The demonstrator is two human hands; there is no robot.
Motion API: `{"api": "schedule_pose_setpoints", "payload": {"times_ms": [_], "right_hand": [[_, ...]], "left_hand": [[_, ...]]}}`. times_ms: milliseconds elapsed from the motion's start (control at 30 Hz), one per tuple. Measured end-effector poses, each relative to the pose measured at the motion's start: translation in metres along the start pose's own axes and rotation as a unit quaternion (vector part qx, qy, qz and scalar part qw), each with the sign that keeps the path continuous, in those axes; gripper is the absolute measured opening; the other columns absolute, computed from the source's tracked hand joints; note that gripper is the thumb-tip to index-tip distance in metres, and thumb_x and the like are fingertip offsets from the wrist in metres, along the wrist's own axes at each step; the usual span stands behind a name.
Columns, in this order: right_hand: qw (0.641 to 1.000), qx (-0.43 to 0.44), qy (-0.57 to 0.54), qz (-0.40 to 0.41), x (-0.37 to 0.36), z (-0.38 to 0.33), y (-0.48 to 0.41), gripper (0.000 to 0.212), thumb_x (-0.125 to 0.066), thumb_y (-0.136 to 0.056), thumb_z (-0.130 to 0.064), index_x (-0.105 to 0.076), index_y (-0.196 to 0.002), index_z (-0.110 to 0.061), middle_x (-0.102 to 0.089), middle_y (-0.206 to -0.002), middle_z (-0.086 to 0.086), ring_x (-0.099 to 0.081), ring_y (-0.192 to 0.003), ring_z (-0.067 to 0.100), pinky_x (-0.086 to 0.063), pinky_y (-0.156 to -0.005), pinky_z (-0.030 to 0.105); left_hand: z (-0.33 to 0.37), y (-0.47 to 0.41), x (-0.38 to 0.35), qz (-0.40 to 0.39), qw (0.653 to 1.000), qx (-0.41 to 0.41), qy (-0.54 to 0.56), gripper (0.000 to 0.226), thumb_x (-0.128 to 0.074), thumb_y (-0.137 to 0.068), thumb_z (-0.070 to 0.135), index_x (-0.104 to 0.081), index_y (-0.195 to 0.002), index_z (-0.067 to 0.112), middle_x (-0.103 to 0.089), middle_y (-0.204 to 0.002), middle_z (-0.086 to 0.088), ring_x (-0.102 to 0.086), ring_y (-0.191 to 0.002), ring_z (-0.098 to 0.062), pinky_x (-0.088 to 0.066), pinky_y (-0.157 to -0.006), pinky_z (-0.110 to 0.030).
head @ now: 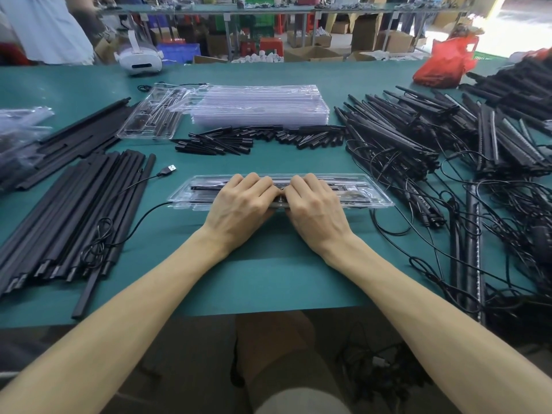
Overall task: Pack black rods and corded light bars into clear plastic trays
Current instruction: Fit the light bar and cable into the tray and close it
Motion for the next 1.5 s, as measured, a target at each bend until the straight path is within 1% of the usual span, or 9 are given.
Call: {"api": "schedule_pose_setpoints", "payload": {"times_ms": [500,700,867,967,1067,1133,1200,1367,1500], "right_hand": [[0.993,-0.063,0.019,-0.096,0.005,0.024,0.009,0.022,-0.058,-0.083,0.007,-0.064,-0.101,-0.005,-0.061,-0.105,0.013,-0.058,-0.093,0.033,-0.048,-0.08,0.04],[0.962,-0.155,0.035,-0.222,0.012,0.065,0.021,0.038,-0.06,-0.086,0.0,-0.057,-0.122,-0.01,-0.054,-0.129,0.009,-0.05,-0.111,0.031,-0.039,-0.095,0.037],[0.957,-0.198,0.011,-0.213,0.032,0.083,0.027,0.037,-0.063,-0.092,-0.016,-0.059,-0.128,-0.013,-0.058,-0.132,0.006,-0.048,-0.119,0.03,-0.035,-0.102,0.037],[0.946,-0.252,-0.118,-0.166,0.049,0.094,0.032,0.065,-0.075,-0.088,-0.026,-0.046,-0.146,-0.013,-0.044,-0.149,0.006,-0.038,-0.135,0.026,-0.03,-0.115,0.035],[0.775,-0.424,-0.449,-0.134,0.06,0.11,0.037,0.106,-0.086,-0.074,-0.042,-0.026,-0.157,-0.014,-0.041,-0.151,0.0,-0.053,-0.129,0.019,-0.047,-0.104,0.039],[0.593,-0.493,-0.63,-0.086,0.06,0.116,0.041,0.099,-0.076,-0.078,-0.054,-0.032,-0.152,-0.004,-0.052,-0.146,0.014,-0.064,-0.119,0.03,-0.059,-0.088,0.043],[0.487,-0.529,-0.691,-0.072,0.06,0.121,0.046,0.086,-0.061,-0.087,-0.064,-0.043,-0.143,-0.001,-0.062,-0.134,0.019,-0.066,-0.116,0.036,-0.062,-0.078,0.042],[0.415,-0.589,-0.681,-0.13,0.048,0.111,0.061,0.055,-0.071,-0.086,-0.026,-0.058,-0.135,-0.005,-0.069,-0.123,0.017,-0.07,-0.109,0.031,-0.063,-0.074,0.043],[0.364,-0.56,-0.73,-0.147,0.045,0.091,0.064,0.025,-0.067,-0.086,-0.01,-0.07,-0.11,-0.002,-0.068,-0.125,0.02,-0.072,-0.101,0.026,-0.063,-0.074,0.041]], "left_hand": [[-0.009,0.002,-0.002,0.02,0.997,0.069,0.005,0.012,-0.061,-0.098,0.016,-0.07,-0.092,0.013,-0.066,-0.086,-0.004,-0.063,-0.079,-0.03,-0.051,-0.073,-0.041],[-0.014,0.002,-0.01,-0.026,0.993,0.105,0.039,0.04,-0.07,-0.079,0.003,-0.071,-0.118,0.01,-0.064,-0.134,-0.008,-0.065,-0.115,-0.03,-0.052,-0.09,-0.042],[-0.013,0.004,-0.007,-0.027,0.988,0.13,0.079,0.038,-0.07,-0.08,0.001,-0.071,-0.118,0.006,-0.074,-0.116,-0.009,-0.072,-0.105,-0.029,-0.058,-0.088,-0.041],[-0.013,0.004,0.001,0.011,0.987,0.141,0.08,0.037,-0.048,-0.092,0.015,-0.071,-0.119,0.006,-0.074,-0.117,-0.009,-0.072,-0.106,-0.028,-0.059,-0.088,-0.04],[-0.013,0.004,0.003,0.03,0.986,0.14,0.09,0.035,-0.048,-0.094,0.013,-0.072,-0.12,0.007,-0.074,-0.118,-0.007,-0.071,-0.108,-0.027,-0.06,-0.087,-0.041],[-0.012,0.005,0.003,0.033,0.987,0.12,0.101,0.034,-0.062,-0.09,0.002,-0.072,-0.121,0.009,-0.073,-0.12,-0.004,-0.07,-0.111,-0.025,-0.059,-0.089,-0.041],[-0.009,0.006,0.002,0.023,0.989,0.087,0.12,0.042,-0.072,-0.085,-0.002,-0.071,-0.124,0.011,-0.071,-0.124,-0.002,-0.069,-0.114,-0.022,-0.057,-0.093,-0.04],[-0.009,0.008,0.002,0.013,0.989,0.047,0.142,0.042,-0.076,-0.086,0.005,-0.069,-0.127,0.013,-0.068,-0.13,0.001,-0.065,-0.121,-0.018,-0.053,-0.097,-0.039],[-0.022,0.01,-0.006,-0.022,0.98,0.156,0.121,0.043,-0.069,-0.089,0.006,-0.065,-0.132,0.014,-0.061,-0.14,-0.002,-0.055,-0.133,-0.022,-0.039,-0.111,-0.044]]}}
Point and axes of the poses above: each hand's wrist, its own y-axis away from the middle knuckle, its own x-axis out of the back of the hand, z = x × y, the point moved 4 cm from there along -y, towards the middle knuckle
